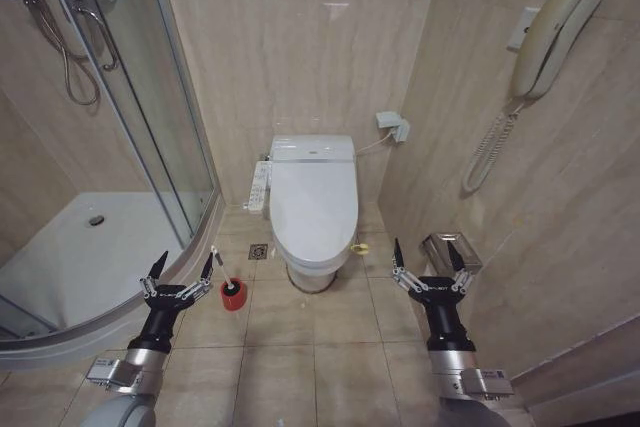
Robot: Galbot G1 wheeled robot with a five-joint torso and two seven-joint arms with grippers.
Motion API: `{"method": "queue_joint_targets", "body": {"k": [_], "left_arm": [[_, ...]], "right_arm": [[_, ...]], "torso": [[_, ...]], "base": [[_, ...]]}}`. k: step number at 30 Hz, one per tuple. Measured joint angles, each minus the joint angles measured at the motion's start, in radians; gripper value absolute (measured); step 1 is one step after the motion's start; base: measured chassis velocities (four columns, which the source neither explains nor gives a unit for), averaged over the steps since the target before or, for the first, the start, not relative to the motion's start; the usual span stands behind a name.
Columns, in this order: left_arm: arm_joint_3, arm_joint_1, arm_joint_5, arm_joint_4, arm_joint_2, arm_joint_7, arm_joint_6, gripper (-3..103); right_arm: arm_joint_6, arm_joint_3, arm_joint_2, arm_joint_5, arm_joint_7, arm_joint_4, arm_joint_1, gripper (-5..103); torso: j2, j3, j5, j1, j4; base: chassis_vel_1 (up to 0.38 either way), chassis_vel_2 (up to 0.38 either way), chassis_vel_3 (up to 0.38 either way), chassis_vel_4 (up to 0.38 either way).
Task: Open the toilet lid, clean the toilet bowl with a toilet brush, close the toilet lid, and flush.
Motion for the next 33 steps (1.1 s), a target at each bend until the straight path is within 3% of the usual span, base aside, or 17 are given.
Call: {"method": "queue_joint_targets", "body": {"k": [33], "left_arm": [[0.000,0.000,0.000,0.000,0.000,0.000,0.000,100]], "right_arm": [[0.000,0.000,0.000,0.000,0.000,0.000,0.000,100]], "torso": [[0.000,0.000,0.0000,0.000,0.0000]], "base": [[0.000,0.000,0.000,0.000]]}}
